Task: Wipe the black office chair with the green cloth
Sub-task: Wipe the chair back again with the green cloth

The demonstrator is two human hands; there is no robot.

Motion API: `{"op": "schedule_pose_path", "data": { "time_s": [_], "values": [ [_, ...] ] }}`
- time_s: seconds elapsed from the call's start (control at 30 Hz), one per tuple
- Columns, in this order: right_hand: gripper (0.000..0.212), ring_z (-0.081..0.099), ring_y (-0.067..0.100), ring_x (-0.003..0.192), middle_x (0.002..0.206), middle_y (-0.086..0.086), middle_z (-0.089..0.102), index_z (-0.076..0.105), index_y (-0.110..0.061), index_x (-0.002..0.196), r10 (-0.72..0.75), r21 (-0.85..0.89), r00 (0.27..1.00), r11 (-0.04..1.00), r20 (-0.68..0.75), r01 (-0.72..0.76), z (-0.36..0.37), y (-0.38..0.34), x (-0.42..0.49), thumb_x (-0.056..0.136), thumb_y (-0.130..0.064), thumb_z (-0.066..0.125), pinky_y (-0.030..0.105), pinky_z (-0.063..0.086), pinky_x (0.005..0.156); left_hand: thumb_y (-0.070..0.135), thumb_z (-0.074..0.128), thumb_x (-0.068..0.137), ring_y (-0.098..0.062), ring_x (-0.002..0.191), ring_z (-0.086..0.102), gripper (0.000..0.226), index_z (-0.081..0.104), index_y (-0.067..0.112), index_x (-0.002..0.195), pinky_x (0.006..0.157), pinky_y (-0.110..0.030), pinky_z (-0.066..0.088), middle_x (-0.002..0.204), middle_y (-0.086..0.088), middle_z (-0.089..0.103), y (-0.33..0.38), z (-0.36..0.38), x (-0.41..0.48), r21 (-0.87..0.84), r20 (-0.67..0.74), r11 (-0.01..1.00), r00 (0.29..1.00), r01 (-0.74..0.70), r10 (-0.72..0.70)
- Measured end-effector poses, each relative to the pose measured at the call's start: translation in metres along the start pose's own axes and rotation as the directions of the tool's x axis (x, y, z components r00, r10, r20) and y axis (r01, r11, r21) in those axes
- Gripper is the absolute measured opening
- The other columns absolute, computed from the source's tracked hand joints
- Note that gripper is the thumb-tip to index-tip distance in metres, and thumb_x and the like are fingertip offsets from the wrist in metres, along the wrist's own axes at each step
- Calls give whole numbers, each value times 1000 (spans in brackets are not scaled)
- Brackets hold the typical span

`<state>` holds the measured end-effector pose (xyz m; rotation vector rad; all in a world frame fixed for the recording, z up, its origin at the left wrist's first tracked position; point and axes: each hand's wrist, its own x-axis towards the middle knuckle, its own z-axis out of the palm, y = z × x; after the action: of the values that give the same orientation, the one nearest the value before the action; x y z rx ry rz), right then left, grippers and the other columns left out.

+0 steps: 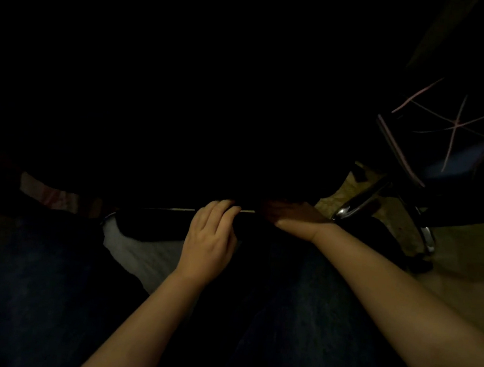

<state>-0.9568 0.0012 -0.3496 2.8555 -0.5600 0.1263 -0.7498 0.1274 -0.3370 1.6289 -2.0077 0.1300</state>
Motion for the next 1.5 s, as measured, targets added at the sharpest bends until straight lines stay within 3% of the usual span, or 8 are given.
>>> {"op": "schedule_pose_path", "data": {
  "time_s": [0.13,0.27,0.4,0.6,0.8,0.97,1.07,1.5],
  "values": [
    [45,55,30,123,132,17,58,60,-1,127,16,199,982,979,188,-54,-4,-5,2,95,-27,41,29,40,104,7,52,87,-31,117,53,35,64,-1,118,100,-45,46,123,-17,62,0,-2,-3,1,7,1000,1000,-19,19],
    [40,72,30,87,98,17,73,76,0,90,-59,44,993,997,-98,64,-16,-8,1,97,-12,38,35,60,68,1,63,80,-32,118,52,38,64,-3,118,102,-46,44,123,-19,62,-3,-7,0,5,-30,1000,999,-12,12],
    [54,71,26,95,99,12,74,76,-3,89,-99,-2,971,995,-217,101,-23,-6,-11,105,-7,25,34,59,75,3,56,85,-31,119,50,34,65,-3,116,99,-50,47,122,-20,62,-1,-10,1,18,-65,1000,998,-13,14],
    [25,69,21,102,110,8,72,76,-3,101,-147,-90,881,989,-450,119,-50,-5,-23,96,-3,51,34,57,86,6,50,89,-30,123,49,33,64,-3,118,102,-47,44,125,-19,61,10,-16,12,-18,-103,996,991,-83,81],
    [32,51,20,125,134,4,59,62,-9,128,-81,-214,768,974,-635,-73,-101,23,-24,99,-10,49,35,37,111,-3,55,85,-32,144,29,48,48,3,132,112,-53,34,144,-16,45,20,-23,34,-90,-230,980,961,-179,154],
    [29,51,26,127,131,9,59,65,-5,123,27,-93,643,984,-765,-152,-150,49,1,98,-5,51,43,42,106,1,52,89,-26,149,19,54,40,8,142,120,-46,20,153,-12,33,26,-40,65,-43,-306,975,932,-219,196],
    [30,51,31,126,129,13,59,64,-1,122,87,7,654,992,-752,-123,-180,62,13,93,-1,56,49,45,102,2,52,90,-26,149,19,55,39,7,144,120,-46,20,152,-15,36,28,-56,91,-8,-368,974,906,-227,208],
    [30,46,44,127,128,31,53,61,9,118,396,326,483,918,-781,-224,-261,87,46,91,12,49,43,34,113,16,45,101,-31,147,20,49,36,8,148,121,-46,15,155,-15,32,40,-104,187,111,-491,960,826,-256,277]
  ]
}}
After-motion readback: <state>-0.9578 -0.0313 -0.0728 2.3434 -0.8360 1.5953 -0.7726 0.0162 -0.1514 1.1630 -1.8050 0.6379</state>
